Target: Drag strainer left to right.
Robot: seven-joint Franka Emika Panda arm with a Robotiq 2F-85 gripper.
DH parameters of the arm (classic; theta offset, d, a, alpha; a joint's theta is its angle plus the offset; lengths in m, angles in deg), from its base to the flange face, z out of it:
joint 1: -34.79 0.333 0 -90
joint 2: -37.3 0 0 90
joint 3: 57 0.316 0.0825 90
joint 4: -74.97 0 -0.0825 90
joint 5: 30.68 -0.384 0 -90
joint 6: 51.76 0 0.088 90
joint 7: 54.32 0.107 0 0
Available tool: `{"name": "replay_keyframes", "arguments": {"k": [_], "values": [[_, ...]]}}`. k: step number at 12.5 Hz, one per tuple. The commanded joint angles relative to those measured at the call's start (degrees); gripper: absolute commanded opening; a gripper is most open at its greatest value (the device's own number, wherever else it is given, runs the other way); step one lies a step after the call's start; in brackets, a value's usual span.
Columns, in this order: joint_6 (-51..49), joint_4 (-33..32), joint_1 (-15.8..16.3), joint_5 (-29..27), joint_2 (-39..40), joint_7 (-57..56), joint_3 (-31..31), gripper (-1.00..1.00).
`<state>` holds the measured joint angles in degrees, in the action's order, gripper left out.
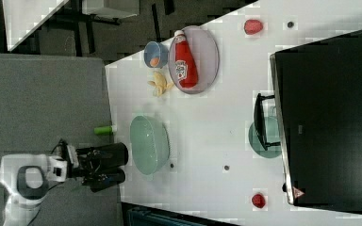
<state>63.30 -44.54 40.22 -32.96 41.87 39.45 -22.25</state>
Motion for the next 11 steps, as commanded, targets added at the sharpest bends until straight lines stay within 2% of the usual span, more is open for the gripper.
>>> {"name": "replay_keyframes", "arguments": {"k": [1,6,11], "values": [[8.04,-1.96,-2.34,1.72,1.18,18.68,0.32,1.00],[26.02,-7.90,-2.26,3.65,12.31,27.27,-0.52,1.00],[36.30,-8.05,-1.42,4.87,21.72,27.24,-4.43,1.00]]}}
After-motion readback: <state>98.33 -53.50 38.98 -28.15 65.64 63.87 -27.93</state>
